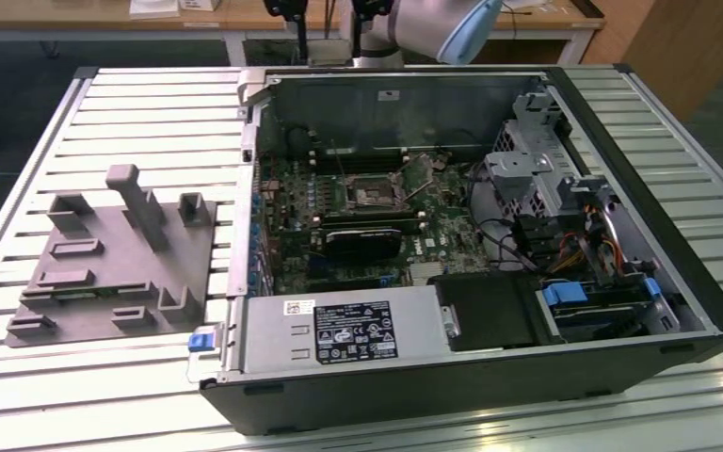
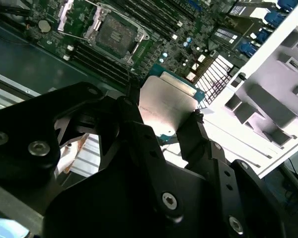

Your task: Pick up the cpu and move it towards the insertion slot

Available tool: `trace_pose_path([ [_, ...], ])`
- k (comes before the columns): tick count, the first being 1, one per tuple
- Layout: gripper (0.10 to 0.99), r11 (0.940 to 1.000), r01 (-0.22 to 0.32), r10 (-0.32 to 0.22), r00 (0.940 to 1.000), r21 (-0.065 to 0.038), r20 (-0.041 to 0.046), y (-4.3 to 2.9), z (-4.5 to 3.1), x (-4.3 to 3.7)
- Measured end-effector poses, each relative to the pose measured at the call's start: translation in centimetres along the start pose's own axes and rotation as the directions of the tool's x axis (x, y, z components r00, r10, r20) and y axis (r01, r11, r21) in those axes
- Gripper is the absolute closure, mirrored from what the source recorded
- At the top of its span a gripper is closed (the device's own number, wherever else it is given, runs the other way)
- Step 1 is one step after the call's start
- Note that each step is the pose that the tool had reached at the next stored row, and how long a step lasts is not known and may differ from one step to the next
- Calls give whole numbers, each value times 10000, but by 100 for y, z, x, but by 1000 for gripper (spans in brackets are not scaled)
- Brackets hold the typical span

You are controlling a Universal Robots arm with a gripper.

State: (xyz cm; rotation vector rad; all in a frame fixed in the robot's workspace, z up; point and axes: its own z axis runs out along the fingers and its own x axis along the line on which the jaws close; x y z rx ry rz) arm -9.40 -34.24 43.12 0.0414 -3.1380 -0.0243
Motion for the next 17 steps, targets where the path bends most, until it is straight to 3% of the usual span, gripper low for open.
trace_pose_path([
  [12,541,10000,2,-2,10000,2,76,-7,-1,-280],
  [17,541,10000,0,0,10000,2,80,-8,-1,-298],
])
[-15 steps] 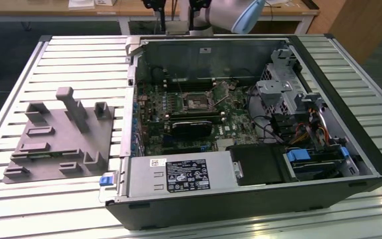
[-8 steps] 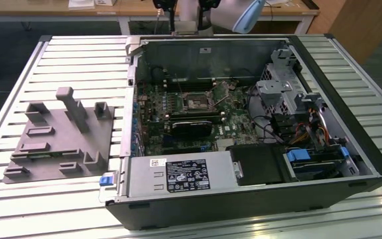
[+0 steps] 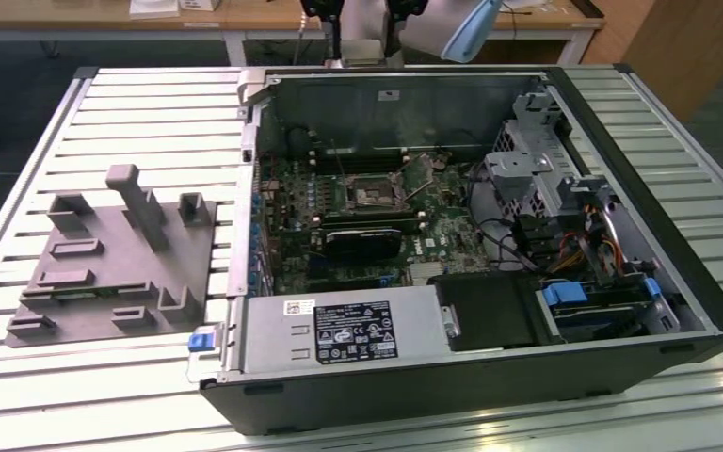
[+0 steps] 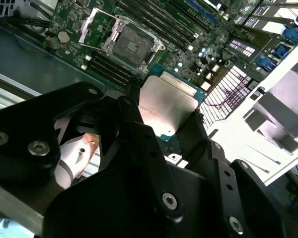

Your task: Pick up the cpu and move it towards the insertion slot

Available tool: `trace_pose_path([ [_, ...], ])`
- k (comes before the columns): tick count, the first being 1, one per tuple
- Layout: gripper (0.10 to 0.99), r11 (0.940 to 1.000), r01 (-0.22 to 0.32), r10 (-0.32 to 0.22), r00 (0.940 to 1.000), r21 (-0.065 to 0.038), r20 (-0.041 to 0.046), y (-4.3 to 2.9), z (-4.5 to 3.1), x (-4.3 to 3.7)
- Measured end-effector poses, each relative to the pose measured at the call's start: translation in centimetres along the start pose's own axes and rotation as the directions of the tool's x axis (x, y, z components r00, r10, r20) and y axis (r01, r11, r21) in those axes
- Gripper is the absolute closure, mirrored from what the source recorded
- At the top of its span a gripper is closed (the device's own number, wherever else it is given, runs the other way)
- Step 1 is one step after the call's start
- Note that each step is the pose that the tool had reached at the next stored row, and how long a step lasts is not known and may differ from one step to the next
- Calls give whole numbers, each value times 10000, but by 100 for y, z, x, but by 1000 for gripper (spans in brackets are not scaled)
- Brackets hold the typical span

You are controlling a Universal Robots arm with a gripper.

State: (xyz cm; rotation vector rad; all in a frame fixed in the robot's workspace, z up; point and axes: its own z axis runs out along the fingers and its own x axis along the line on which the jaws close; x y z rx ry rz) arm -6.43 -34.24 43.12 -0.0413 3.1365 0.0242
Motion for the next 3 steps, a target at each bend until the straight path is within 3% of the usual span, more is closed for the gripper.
trace_pose_path([
  [3,541,10000,1,-1,10000,0,0,0,0,-2],
])
